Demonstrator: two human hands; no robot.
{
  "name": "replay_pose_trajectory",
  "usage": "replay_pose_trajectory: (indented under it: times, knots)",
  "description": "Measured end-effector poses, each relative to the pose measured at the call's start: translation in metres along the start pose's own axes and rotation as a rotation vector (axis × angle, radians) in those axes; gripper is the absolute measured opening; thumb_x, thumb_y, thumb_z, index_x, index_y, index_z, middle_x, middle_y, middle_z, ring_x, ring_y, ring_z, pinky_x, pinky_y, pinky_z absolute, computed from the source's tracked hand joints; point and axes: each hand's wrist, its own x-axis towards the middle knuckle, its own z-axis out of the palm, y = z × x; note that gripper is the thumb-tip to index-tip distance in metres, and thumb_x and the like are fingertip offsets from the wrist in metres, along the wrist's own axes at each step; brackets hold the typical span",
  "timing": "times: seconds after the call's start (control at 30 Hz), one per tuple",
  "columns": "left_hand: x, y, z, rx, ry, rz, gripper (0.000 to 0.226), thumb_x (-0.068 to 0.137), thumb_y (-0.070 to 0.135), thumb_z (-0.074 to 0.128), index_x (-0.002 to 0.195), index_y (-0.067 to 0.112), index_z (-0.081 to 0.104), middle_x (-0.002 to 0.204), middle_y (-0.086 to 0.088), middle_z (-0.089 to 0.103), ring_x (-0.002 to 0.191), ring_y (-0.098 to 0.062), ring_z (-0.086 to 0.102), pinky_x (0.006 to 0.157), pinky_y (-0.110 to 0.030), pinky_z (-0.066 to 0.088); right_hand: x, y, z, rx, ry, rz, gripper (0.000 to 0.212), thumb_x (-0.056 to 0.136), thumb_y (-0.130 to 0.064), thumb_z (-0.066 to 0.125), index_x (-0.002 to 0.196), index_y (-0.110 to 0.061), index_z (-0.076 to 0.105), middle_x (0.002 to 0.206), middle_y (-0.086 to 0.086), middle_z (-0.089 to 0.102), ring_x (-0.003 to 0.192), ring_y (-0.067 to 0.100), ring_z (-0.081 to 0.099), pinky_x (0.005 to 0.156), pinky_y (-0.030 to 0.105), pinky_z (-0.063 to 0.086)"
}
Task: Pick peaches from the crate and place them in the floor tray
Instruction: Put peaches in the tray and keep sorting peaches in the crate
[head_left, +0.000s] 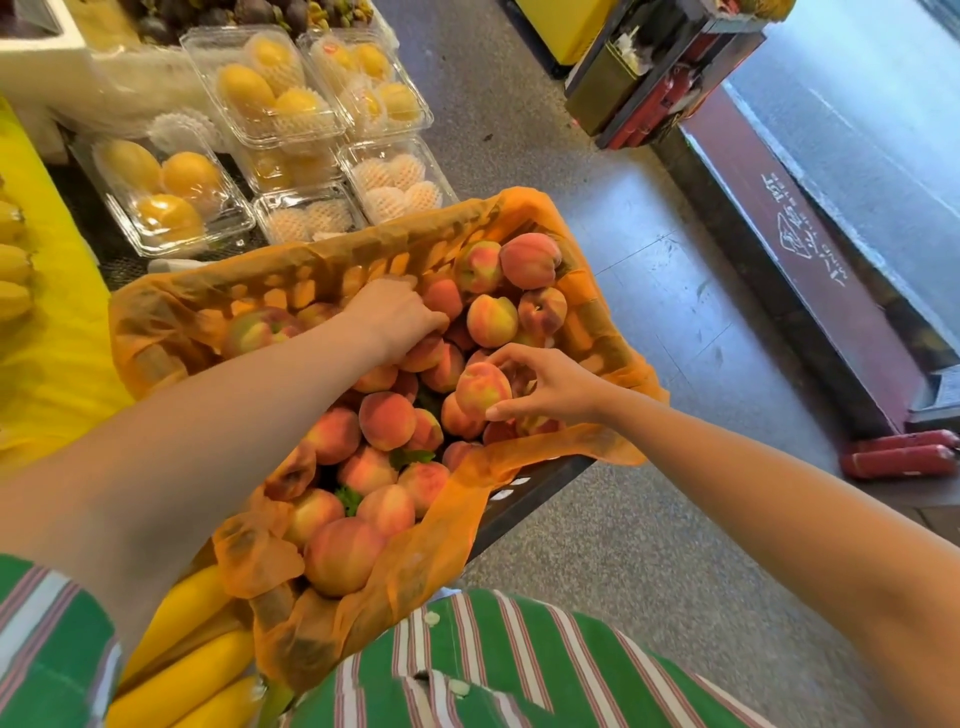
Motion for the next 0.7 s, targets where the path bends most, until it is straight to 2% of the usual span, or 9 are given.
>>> replay_pose_trajectory:
  times: [0.1,0.23,0.33,0.43,0.5,0.63,0.7]
  knots:
    - [0.002,-0.005,0.007,-0.137,-0.066,0.006,0.054,0.087,0.033,0.061,0.136,0.029,0.04,0.11,-0.008,0.063,0.105,-0.029,0.05,0.075,-0.034,0.04,-0.002,0.001,-0.001,0.006,0.0,0.023,0.057,0.067,-0.055,0.079,0.115,-0.032,0.057,0.107,-0.002,0.067,0.092,0.025,0.065,0.08,0.044,0.054]
    - [0.006,-0.015,0.01,-0.348,-0.098,0.031,0.064,0.073,0.045,0.076,0.127,0.03,0.046,0.11,-0.006,0.057,0.104,-0.027,0.047,0.083,-0.039,0.045,-0.005,0.0,-0.002,0.012,-0.016,0.033,0.061,0.065,-0.062,0.076,0.115,-0.035,0.054,0.115,-0.006,0.064,0.102,0.019,0.062,0.088,0.045,0.052]
    - [0.007,-0.019,0.008,-0.525,-0.067,0.065,0.069,0.067,0.051,0.079,0.126,0.031,0.05,0.106,-0.001,0.058,0.097,-0.023,0.05,0.086,-0.039,0.046,-0.008,-0.001,-0.005,0.047,-0.013,0.054,0.061,0.066,-0.057,0.079,0.115,-0.032,0.054,0.11,0.0,0.066,0.1,0.021,0.065,0.084,0.046,0.055]
    - [0.005,-0.021,0.004,-0.717,-0.049,0.088,0.069,0.067,0.047,0.081,0.127,0.03,0.052,0.096,0.003,0.053,0.09,-0.02,0.052,0.079,-0.036,0.046,-0.012,-0.002,-0.007,0.114,0.003,0.072,0.057,0.069,-0.039,0.084,0.113,-0.022,0.052,0.106,0.004,0.066,0.097,0.021,0.066,0.08,0.037,0.058]
    - [0.003,-0.021,0.005,-0.824,-0.013,0.099,0.066,0.067,0.044,0.082,0.125,0.031,0.053,0.101,0.002,0.054,0.093,-0.021,0.053,0.081,-0.038,0.047,-0.014,-0.002,-0.009,0.144,0.014,0.081,0.055,0.071,-0.031,0.085,0.111,-0.016,0.051,0.108,0.006,0.065,0.1,0.022,0.066,0.078,0.031,0.058]
    - [-0.003,-0.02,0.003,-1.188,-0.03,0.082,0.055,0.072,0.031,0.082,0.12,0.032,0.055,0.11,0.006,0.05,0.091,-0.018,0.058,0.076,-0.028,0.05,-0.014,0.001,-0.013,0.2,0.045,0.123,0.058,0.067,-0.034,0.086,0.108,-0.015,0.049,0.109,0.015,0.064,0.101,0.031,0.064,0.081,0.043,0.055]
    - [-0.006,-0.016,-0.002,-1.445,-0.079,0.044,0.052,0.076,0.023,0.08,0.121,0.029,0.058,0.115,-0.002,0.047,0.094,-0.025,0.063,0.08,-0.035,0.057,-0.014,0.002,-0.016,0.239,0.036,0.146,0.061,0.066,-0.038,0.086,0.11,-0.016,0.049,0.109,0.015,0.063,0.101,0.034,0.063,0.083,0.045,0.054]
